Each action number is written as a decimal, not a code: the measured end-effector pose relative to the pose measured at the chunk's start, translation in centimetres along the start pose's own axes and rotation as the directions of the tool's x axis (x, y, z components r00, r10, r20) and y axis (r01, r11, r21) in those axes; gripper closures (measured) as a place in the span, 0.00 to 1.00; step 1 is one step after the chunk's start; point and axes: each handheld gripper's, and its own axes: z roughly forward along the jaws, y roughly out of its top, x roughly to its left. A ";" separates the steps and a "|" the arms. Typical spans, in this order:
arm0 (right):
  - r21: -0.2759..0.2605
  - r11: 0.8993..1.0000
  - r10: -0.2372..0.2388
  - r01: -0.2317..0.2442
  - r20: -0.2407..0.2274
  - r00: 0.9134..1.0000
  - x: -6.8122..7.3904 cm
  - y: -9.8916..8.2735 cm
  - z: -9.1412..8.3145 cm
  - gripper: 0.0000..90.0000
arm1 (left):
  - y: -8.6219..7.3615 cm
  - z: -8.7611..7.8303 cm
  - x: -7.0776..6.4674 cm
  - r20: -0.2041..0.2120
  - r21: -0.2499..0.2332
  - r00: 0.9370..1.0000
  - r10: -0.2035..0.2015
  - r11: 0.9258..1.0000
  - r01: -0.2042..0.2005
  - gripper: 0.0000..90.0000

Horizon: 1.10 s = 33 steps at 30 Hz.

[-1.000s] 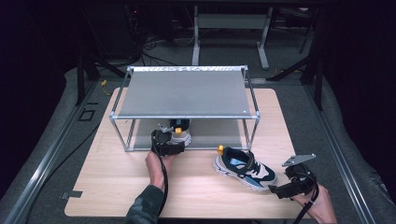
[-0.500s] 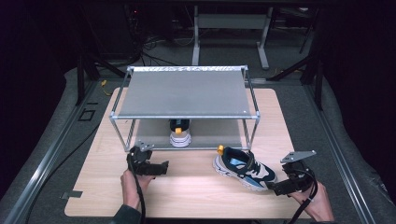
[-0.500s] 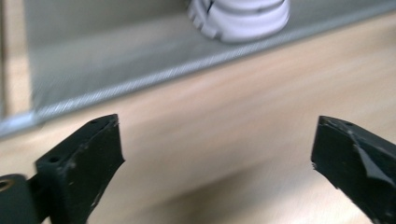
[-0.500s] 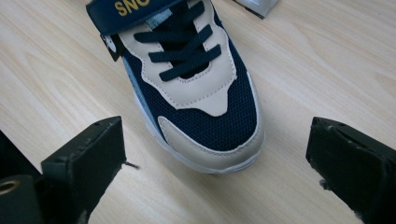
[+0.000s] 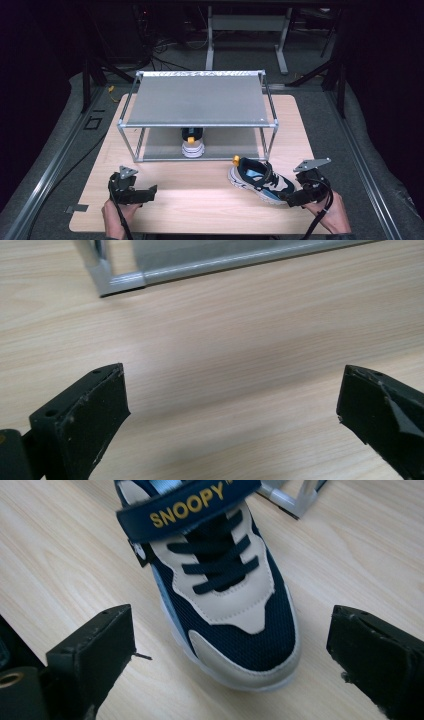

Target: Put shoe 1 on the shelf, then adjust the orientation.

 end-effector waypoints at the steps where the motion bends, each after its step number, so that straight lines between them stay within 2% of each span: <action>1: -0.019 1.000 -0.001 0.001 0.001 1.000 0.2 0.2 0.2 0.06 | -0.1 -0.1 0.2 -0.002 0.000 1.000 -0.006 1.000 0.006 0.00; 2: -0.021 1.000 -0.003 0.003 0.010 1.000 0.4 0.5 0.2 0.06 | -0.1 -0.1 0.4 -0.001 0.002 1.000 -0.006 1.000 0.006 0.00; 13: -0.029 0.998 -0.060 0.060 -0.017 0.998 2.3 3.0 0.4 0.06 | -0.9 0.0 1.1 0.001 0.021 1.000 -0.016 1.000 0.016 0.00; 19: -0.027 0.996 -0.091 0.090 -0.026 0.996 3.3 4.3 0.8 0.06 | -0.8 0.0 1.4 0.002 0.011 1.000 -0.028 1.000 0.028 0.00; 28: -0.015 0.990 -0.143 0.143 -0.042 0.989 4.8 6.5 1.7 0.07 | -1.4 -0.3 2.2 0.000 0.016 0.999 -0.045 0.999 0.045 0.00; 29: -0.019 0.988 -0.152 0.151 -0.062 0.986 5.3 7.0 1.9 0.07 | -1.5 -0.3 2.3 -0.002 0.015 0.999 -0.048 0.999 0.048 0.00; 33: -0.012 0.986 -0.168 0.168 -0.058 0.984 6.0 7.8 2.3 0.08 | -1.5 -0.1 2.3 0.003 0.020 0.999 -0.051 0.998 0.051 0.00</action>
